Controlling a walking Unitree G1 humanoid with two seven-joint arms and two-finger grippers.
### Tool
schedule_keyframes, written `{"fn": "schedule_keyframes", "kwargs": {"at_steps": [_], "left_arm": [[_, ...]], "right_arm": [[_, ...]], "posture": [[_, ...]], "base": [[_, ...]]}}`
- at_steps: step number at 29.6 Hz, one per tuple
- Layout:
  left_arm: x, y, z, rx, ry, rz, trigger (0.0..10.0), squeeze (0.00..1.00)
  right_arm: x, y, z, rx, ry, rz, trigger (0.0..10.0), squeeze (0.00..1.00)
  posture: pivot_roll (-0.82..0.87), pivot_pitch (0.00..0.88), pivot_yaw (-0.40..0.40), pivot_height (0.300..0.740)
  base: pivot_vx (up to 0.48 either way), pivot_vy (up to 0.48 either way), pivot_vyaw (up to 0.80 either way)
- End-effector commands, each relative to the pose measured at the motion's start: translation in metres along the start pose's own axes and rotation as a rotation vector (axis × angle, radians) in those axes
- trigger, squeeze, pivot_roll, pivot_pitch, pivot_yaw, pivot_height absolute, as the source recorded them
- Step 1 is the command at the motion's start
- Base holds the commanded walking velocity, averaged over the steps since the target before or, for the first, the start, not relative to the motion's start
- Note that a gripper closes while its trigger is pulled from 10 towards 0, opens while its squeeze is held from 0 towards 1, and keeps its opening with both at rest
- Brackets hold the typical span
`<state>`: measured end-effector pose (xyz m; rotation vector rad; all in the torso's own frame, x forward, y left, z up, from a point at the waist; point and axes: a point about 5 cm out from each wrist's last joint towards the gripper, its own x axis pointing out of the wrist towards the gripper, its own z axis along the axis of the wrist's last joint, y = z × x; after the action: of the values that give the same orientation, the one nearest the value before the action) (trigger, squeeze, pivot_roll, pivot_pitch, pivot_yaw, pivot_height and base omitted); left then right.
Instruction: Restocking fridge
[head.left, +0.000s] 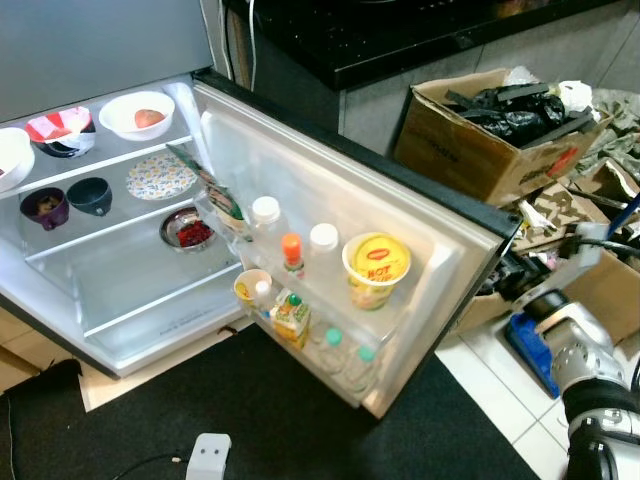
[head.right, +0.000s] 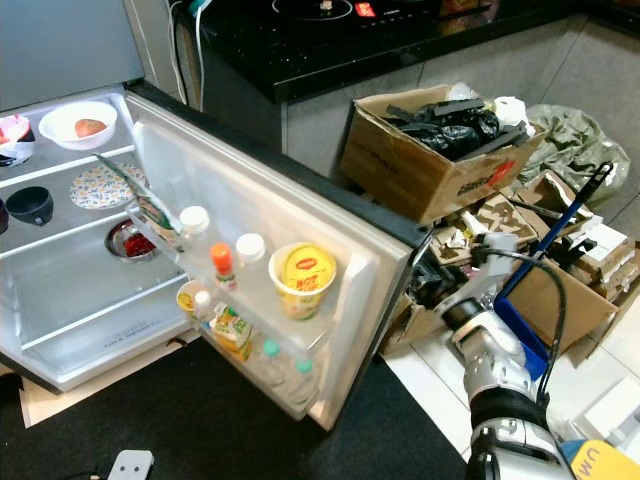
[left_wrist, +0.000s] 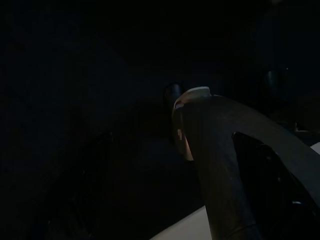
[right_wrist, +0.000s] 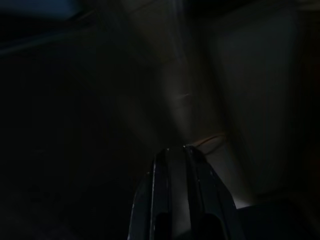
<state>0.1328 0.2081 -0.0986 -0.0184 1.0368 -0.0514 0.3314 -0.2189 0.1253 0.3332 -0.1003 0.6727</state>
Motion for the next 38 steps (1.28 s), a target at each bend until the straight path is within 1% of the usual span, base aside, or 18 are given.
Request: {"fn": "schedule_keyframes", "kwargs": {"at_steps": [1, 3, 5, 6, 8, 12, 13, 15, 18, 19, 21, 22, 23, 25, 30, 32, 33, 38], "left_arm": [[-0.004, -0.001, -0.019, 0.000, 0.066, -0.005, 10.0, 0.00], [-0.004, 0.000, -0.018, 0.001, 0.066, -0.006, 10.0, 0.00], [-0.004, 0.000, -0.018, 0.004, 0.066, -0.006, 10.0, 0.00], [-0.004, 0.000, -0.018, 0.004, 0.066, -0.006, 10.0, 0.00], [-0.004, 0.000, -0.018, 0.006, 0.066, -0.007, 10.0, 0.00], [-0.004, 0.000, -0.018, 0.007, 0.066, -0.008, 10.0, 0.00], [-0.004, -0.001, -0.018, 0.009, 0.067, -0.010, 10.0, 0.00], [-0.004, -0.001, -0.018, 0.012, 0.068, -0.012, 10.0, 0.00], [-0.004, -0.001, -0.019, 0.013, 0.069, -0.013, 10.0, 0.00], [-0.004, -0.002, -0.019, 0.013, 0.069, -0.013, 10.0, 0.00], [-0.004, -0.002, -0.019, 0.013, 0.069, -0.013, 10.0, 0.00], [-0.004, -0.002, -0.019, 0.013, 0.070, -0.014, 10.0, 0.00], [-0.004, -0.002, -0.019, 0.013, 0.070, -0.014, 10.0, 0.00], [-0.004, -0.003, -0.020, 0.013, 0.071, -0.016, 10.0, 0.00], [-0.003, -0.004, -0.020, 0.015, 0.072, -0.019, 10.0, 0.00], [-0.003, -0.005, -0.020, 0.018, 0.072, -0.021, 10.0, 0.00], [-0.003, -0.005, -0.020, 0.018, 0.072, -0.021, 10.0, 0.00], [-0.003, -0.006, -0.020, 0.024, 0.074, -0.026, 10.0, 0.00]], "right_arm": [[0.003, 0.013, -0.007, 0.013, 0.042, 0.114, 10.0, 0.00], [0.002, 0.022, -0.009, 0.019, 0.072, 0.198, 10.0, 0.00], [-0.005, 0.047, -0.012, 0.061, 0.128, 0.398, 10.0, 0.00], [-0.005, 0.047, -0.012, 0.061, 0.128, 0.398, 10.0, 0.00], [-0.012, 0.065, -0.016, 0.106, 0.164, 0.521, 10.0, 0.00], [-0.015, 0.061, -0.021, 0.092, 0.177, 0.485, 10.0, 0.00], [-0.021, 0.036, -0.039, 0.040, 0.232, 0.264, 10.0, 0.00], [-0.032, 0.011, -0.056, 0.017, 0.306, 0.013, 10.0, 0.00], [-0.037, 0.005, -0.060, 0.025, 0.308, -0.059, 10.0, 0.00], [-0.049, -0.003, -0.067, 0.031, 0.336, -0.164, 10.0, 0.00], [-0.049, -0.003, -0.067, 0.031, 0.336, -0.164, 10.0, 0.00], [-0.063, -0.006, -0.077, 0.035, 0.388, -0.241, 10.0, 0.00], [-0.063, -0.006, -0.077, 0.035, 0.388, -0.241, 10.0, 0.00], [-0.093, -0.006, -0.100, 0.045, 0.517, -0.356, 10.0, 0.00], [-0.118, -0.003, -0.118, 0.058, 0.631, -0.427, 10.0, 0.00], [-0.143, -0.002, -0.134, 0.051, 0.732, -0.532, 10.0, 0.00], [-0.143, -0.002, -0.134, 0.051, 0.732, -0.532, 10.0, 0.00], [-0.202, 0.014, -0.164, 0.068, 0.955, -0.729, 10.0, 0.00]], "posture": [[-0.07, 0.116, -0.018, 0.740], [-0.07, 0.116, -0.018, 0.740], [-0.08, 0.113, -0.017, 0.740], [-0.08, 0.113, -0.017, 0.740], [-0.08, 0.113, -0.017, 0.740], [-0.08, 0.113, -0.017, 0.740], [-0.08, 0.109, -0.020, 0.740], [-0.08, 0.110, -0.021, 0.740], [-0.08, 0.110, -0.021, 0.740], [-0.08, 0.108, -0.022, 0.740], [-0.08, 0.108, -0.022, 0.740], [-0.08, 0.109, -0.022, 0.740], [-0.08, 0.109, -0.022, 0.740], [-0.08, 0.109, -0.023, 0.740], [-0.08, 0.109, -0.023, 0.740], [-0.08, 0.109, -0.023, 0.740], [-0.08, 0.109, -0.023, 0.740], [-0.08, 0.104, -0.021, 0.740]], "base": [[0.000, 0.000, 0.00], [0.000, 0.000, 0.00], [0.000, 0.000, 0.00], [0.000, 0.000, 0.00], [0.000, 0.000, 0.00], [0.000, 0.000, 0.00], [0.000, 0.000, 0.00], [0.000, 0.000, 0.00], [0.000, 0.000, 0.00], [0.000, 0.000, 0.00], [0.000, 0.000, 0.00], [0.000, 0.000, 0.78], [0.000, 0.000, 0.78], [0.000, 0.000, 0.77], [0.000, 0.000, 0.76], [0.000, 0.000, 0.76], [0.000, 0.000, 0.76], [0.000, 0.000, 0.76]]}}
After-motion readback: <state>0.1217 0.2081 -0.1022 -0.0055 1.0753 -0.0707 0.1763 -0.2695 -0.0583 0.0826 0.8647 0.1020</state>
